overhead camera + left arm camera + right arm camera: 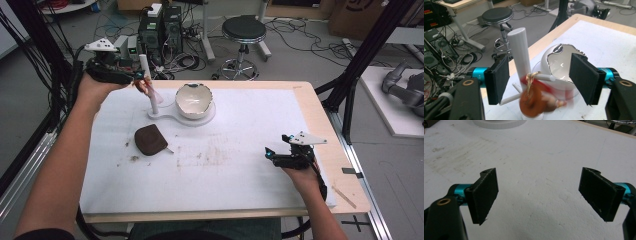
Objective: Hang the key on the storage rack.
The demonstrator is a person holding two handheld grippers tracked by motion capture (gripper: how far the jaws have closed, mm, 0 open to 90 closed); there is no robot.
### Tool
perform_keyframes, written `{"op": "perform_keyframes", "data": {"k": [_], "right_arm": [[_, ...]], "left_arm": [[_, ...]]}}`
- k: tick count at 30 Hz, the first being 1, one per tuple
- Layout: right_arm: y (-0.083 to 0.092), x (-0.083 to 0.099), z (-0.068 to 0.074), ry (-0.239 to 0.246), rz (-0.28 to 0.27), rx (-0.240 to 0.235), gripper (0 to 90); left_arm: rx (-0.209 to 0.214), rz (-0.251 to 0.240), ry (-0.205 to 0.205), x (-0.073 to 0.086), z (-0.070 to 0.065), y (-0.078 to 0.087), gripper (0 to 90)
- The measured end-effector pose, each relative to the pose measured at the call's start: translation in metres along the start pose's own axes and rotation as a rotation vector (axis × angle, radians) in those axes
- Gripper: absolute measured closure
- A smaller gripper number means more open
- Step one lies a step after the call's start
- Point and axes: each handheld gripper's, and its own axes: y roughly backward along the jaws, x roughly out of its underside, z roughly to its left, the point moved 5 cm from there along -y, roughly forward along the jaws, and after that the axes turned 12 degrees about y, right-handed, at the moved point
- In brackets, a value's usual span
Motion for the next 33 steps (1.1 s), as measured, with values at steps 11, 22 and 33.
{"op": "perform_keyframes", "data": {"k": [11,22,33], "right_arm": [[0.0,-0.001,0.0,0.001,-0.01,0.001,16.1],[-0.001,-0.004,0.0,0.004,-0.016,-0.004,16.1],[-0.003,-0.006,-0.001,-0.001,-0.03,-0.006,16.1]], "left_arm": [[0.015,-0.007,0.019,0.011,-0.003,0.011,29.1],[0.03,-0.011,0.032,0.026,-0.009,0.016,27.3],[0.064,-0.014,0.05,0.048,-0.017,0.02,25.5]]}}
